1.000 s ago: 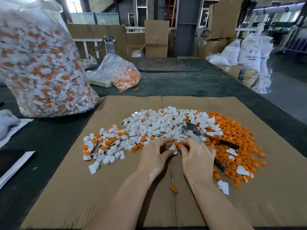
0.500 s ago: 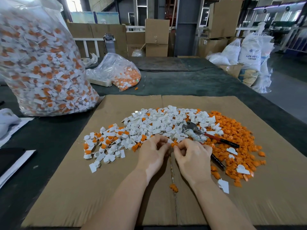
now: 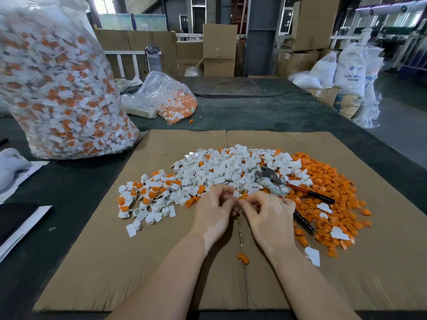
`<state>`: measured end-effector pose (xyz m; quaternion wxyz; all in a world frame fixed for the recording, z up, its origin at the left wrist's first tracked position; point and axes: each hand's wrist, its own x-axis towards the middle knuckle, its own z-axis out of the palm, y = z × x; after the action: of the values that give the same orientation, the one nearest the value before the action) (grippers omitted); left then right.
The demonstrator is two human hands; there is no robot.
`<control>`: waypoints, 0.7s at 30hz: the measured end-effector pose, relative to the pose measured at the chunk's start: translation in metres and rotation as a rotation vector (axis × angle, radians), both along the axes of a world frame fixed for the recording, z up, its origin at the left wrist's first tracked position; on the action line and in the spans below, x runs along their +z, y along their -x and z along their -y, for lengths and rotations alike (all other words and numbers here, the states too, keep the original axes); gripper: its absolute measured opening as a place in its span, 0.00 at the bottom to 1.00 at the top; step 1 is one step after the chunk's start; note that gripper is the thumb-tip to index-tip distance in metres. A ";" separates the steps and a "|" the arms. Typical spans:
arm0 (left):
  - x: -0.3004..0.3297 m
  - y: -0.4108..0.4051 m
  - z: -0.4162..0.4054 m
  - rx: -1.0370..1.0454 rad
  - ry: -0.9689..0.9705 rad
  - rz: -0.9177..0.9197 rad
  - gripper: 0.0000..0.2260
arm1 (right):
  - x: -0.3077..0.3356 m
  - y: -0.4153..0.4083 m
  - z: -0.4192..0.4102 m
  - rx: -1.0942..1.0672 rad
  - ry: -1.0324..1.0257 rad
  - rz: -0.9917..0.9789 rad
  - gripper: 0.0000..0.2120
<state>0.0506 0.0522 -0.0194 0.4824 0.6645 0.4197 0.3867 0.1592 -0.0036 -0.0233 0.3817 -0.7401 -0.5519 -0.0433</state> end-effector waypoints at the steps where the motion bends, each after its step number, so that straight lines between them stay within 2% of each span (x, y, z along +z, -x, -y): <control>1: 0.000 0.001 -0.001 -0.003 0.020 0.029 0.10 | 0.001 0.000 0.001 0.010 -0.037 -0.003 0.04; 6: -0.002 0.003 -0.004 -0.020 0.003 0.018 0.12 | 0.002 0.001 0.003 0.102 -0.075 0.001 0.13; 12: -0.003 0.003 -0.004 -0.037 0.012 0.034 0.12 | 0.003 0.001 0.002 0.095 -0.075 0.012 0.09; 21: -0.003 0.002 -0.004 -0.032 0.006 0.021 0.10 | 0.004 0.001 0.003 0.082 -0.098 0.042 0.09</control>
<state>0.0481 0.0561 -0.0223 0.4949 0.6657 0.4052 0.3844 0.1581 -0.0065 -0.0196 0.4073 -0.6963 -0.5868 -0.0701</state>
